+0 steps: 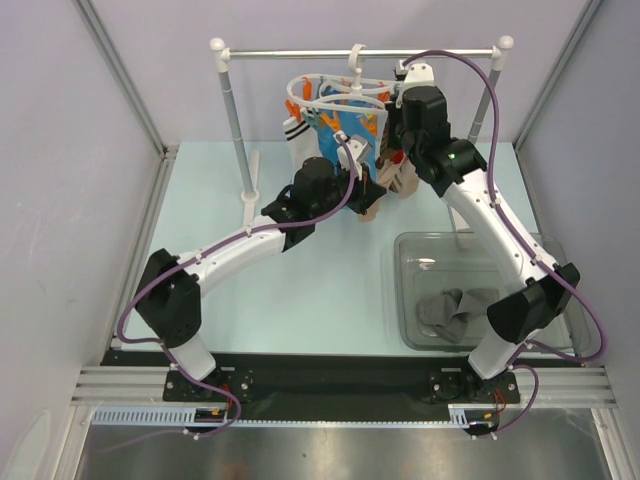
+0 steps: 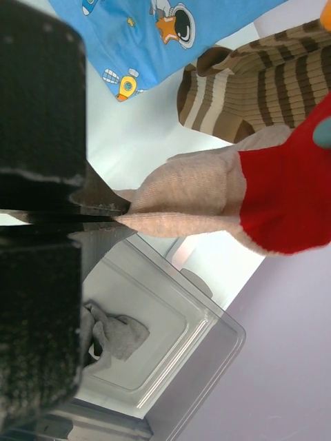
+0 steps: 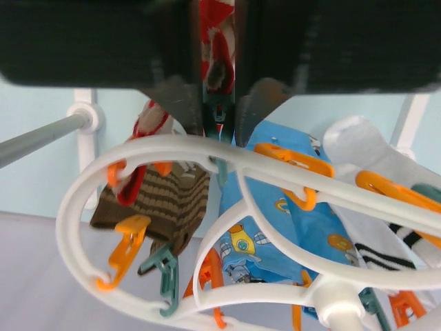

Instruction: Remove the socks clipped to the hanger

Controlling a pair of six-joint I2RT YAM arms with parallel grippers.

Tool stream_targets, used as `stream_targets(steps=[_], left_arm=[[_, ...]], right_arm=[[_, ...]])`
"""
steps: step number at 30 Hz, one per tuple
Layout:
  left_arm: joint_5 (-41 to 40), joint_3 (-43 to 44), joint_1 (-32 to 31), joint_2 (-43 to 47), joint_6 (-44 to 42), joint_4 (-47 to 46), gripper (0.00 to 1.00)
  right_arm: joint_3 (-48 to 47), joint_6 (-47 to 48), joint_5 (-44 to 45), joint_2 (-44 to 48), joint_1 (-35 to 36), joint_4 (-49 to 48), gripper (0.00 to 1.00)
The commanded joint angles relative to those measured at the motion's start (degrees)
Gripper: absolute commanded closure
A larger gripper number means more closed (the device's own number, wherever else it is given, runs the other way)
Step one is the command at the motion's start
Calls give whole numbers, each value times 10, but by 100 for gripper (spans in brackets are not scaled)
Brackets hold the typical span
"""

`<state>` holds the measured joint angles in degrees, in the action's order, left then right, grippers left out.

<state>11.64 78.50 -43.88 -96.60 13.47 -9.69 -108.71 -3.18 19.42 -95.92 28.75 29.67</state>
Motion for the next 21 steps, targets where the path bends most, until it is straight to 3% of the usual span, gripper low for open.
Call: stream_targets(steps=[1,3,11,21], left_arm=[[-2,16,-4,30,-1,-9,100],[-1,10,-4,33,2,-11,100],[12,-39,-5,52,42,-21,100],[31,-108,-50,82,93,-41,100]], right_arm=[[-16,8,5,12,4,-33,92],[-12,6,3,18,4,-31,100],[2,-1,-2,30,4,-42,100],[6,-12,-10,28,3,-38,97]])
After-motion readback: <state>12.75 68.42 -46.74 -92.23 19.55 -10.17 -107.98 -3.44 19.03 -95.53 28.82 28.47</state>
